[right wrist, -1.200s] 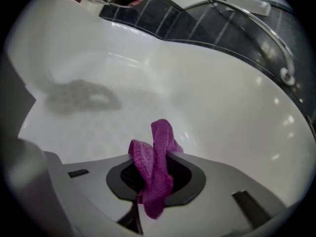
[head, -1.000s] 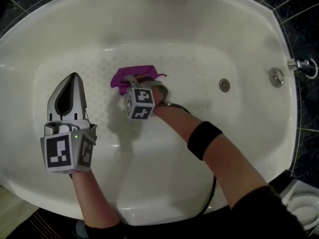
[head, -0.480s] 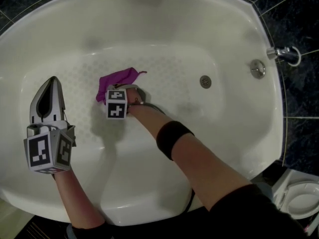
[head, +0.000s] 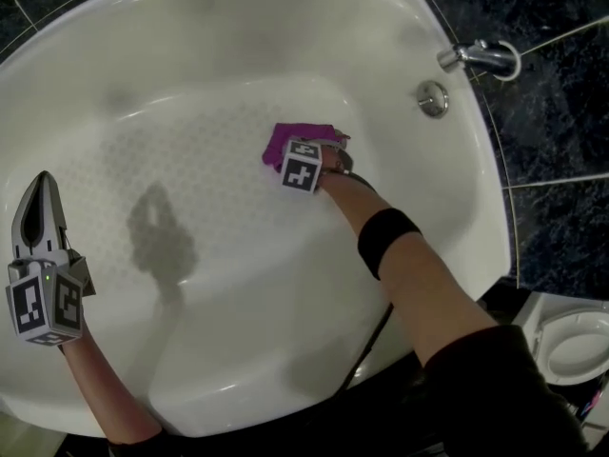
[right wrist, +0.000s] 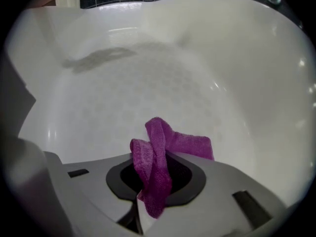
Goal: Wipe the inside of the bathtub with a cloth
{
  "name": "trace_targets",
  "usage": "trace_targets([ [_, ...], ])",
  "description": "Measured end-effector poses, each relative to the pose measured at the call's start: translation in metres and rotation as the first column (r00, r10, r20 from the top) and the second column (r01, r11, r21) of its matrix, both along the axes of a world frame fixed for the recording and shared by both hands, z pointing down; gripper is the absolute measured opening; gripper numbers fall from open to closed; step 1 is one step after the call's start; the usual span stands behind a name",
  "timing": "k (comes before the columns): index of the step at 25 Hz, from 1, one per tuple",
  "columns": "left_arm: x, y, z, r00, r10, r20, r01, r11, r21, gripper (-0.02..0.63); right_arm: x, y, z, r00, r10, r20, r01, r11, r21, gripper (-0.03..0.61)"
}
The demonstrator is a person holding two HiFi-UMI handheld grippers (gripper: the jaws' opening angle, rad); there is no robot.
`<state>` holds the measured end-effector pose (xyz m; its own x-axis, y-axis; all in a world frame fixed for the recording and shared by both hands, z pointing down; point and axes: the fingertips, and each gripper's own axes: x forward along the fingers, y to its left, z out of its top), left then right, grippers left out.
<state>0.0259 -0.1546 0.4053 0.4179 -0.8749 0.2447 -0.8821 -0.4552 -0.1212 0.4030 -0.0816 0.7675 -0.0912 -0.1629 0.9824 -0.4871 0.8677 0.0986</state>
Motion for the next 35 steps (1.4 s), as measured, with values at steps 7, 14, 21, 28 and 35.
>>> trace_targets([
  [7, 0.008, 0.000, -0.009, 1.000, 0.018, 0.016, -0.018, 0.999, 0.029, 0.000, 0.120, 0.030, 0.008, 0.970, 0.156, -0.184, -0.167, 0.985, -0.049, 0.094],
  [14, 0.019, -0.003, -0.013, 0.997, 0.055, 0.052, -0.059, 0.996, 0.067, 0.000, 0.082, 0.018, -0.008, 0.983, 0.006, -0.184, -0.012, 0.999, -0.034, 0.091],
  [21, 0.008, 0.000, -0.017, 1.000, 0.026, 0.018, -0.027, 0.998, 0.064, 0.000, -0.204, 0.017, -0.060, 0.878, -0.405, 0.257, 0.404, 0.913, 0.060, 0.091],
  [28, -0.007, -0.008, -0.032, 1.000, -0.001, 0.023, -0.002, 0.994, 0.109, 0.000, -0.401, 0.080, -0.067, 0.646, -0.659, 0.386, 0.704, 0.710, 0.034, 0.092],
  [35, 0.008, -0.003, -0.023, 0.999, 0.041, 0.013, -0.041, 0.996, 0.076, 0.000, -0.393, 0.107, -0.035, 0.686, -0.612, 0.392, 0.695, 0.711, -0.107, 0.092],
])
